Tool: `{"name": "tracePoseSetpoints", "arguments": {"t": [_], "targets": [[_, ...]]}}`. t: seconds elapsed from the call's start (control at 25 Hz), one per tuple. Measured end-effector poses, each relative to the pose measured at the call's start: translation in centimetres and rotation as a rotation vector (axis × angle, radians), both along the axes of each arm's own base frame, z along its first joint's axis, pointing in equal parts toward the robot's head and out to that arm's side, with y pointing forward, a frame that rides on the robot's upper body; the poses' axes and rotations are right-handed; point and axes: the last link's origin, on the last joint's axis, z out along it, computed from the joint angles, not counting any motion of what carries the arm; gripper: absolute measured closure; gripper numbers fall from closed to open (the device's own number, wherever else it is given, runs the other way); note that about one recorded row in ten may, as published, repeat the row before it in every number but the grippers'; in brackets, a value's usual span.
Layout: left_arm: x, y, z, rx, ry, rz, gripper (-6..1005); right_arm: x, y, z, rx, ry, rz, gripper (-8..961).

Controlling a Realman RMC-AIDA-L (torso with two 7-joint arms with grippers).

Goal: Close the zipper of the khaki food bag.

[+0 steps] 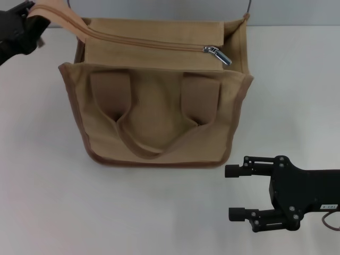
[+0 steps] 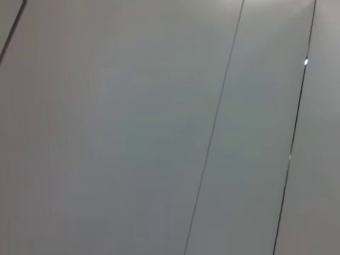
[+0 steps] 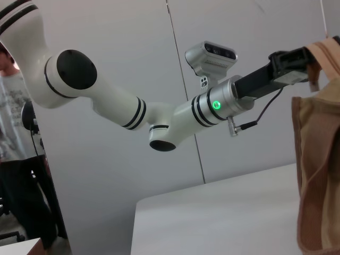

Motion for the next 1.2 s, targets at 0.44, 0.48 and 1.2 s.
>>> {"name": "tracePoseSetpoints", "arguments": {"t": [0.44,0.48,1.2], "targets": [[-3.3,-1.7,6.7,-0.225,0.302,0.018,716,-0.2,0.2,0.0,0.0,0.001,0.004,205],[-3.3,-1.7,6.7,-0.225,0.302,0.018,676,-0.2,0.2,0.0,0.0,0.002,0.004,205],[-0.8,-7.7,-0.5,-0.492,0.425,-0.451,167,-0.4,0.4,-0.1,0.012,0.028,-0.006,205]]}}
